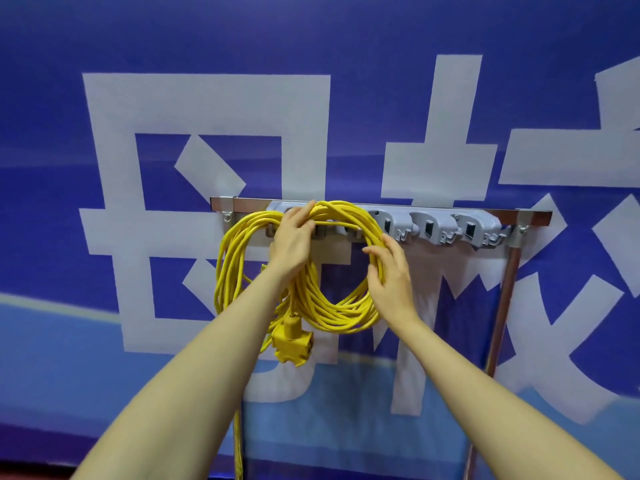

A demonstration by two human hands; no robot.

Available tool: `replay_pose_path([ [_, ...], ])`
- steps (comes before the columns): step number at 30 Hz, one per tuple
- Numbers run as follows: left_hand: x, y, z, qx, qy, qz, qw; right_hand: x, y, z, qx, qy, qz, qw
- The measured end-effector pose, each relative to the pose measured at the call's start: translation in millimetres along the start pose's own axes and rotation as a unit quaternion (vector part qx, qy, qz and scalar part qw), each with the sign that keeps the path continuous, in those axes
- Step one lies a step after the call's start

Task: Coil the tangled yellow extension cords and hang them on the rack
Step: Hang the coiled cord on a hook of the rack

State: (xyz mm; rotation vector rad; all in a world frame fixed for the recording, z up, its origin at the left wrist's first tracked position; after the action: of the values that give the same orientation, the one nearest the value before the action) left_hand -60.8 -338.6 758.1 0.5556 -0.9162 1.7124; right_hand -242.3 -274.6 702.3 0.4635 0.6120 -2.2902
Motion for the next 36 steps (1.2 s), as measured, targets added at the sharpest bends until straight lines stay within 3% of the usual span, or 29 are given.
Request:
replay_pose_path([
  [4,8.6,0.4,1.7,0.007,-0.045,-0.012,0.999,-8.4,-5.7,9.8,0.008,-0.016,-0.081,0.997],
  [7,18.3,-5.2,3.9,-0.018,-0.078,-0.002,0.997,-15.5,-7.7,29.6,0.037,-0.022,-0.058,0.997],
  [11,20.2,-8.2,2.5,-0.038,-0.045,0.205,0.977,-14.1,-7.8,50.0,0.055,0.01,-0.011,0.998],
  [17,20.7,-7.7,-3.0,-0.031,0.001,0.342,0.939,-19.4,-8.2,50.2,0.076,0.067,0.051,0.994],
  [20,26.6,-10.4,-7.0,-0.031,-0.008,0.453,0.891,-21.1,-7.3,44.2,0.061,0.044,0.015,0.997],
  [22,36.2,-10.8,-10.3,-0.01,-0.001,0.512,0.859,-25.0,-3.6,38.6,0.039,0.022,-0.077,0.996],
  [24,44.4,-10.8,-11.6,0.034,0.041,0.542,0.839,-29.0,-1.9,36.7,0.029,0.001,-0.142,0.989],
  [26,52.3,-6.4,-18.1,0.062,0.156,0.542,0.823,-31.1,-2.8,39.2,0.013,0.003,-0.163,0.987],
  [29,49.2,16.7,-33.1,0.006,0.341,0.533,0.774,-31.7,-5.3,48.7,-0.024,0.025,-0.188,0.982],
  [32,38.6,27.8,-33.7,-0.079,0.286,0.567,0.768,-31.6,-8.5,52.2,-0.036,0.035,-0.184,0.982],
  [36,32.6,32.1,-31.9,-0.074,0.245,0.582,0.771,-31.9,-9.4,53.7,-0.022,0.017,-0.166,0.986],
])
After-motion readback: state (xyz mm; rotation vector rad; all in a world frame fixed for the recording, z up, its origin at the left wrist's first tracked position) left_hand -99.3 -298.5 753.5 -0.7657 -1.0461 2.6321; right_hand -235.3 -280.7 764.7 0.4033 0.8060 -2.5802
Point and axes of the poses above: each hand's wrist, its own z-axis towards the middle knuckle, its own y-axis out of the palm, x = y × z, the point moved 5 cm from there along z, towards the middle knuckle, and after that the axes turned 1 degree about -x, right-handed, at the moved point
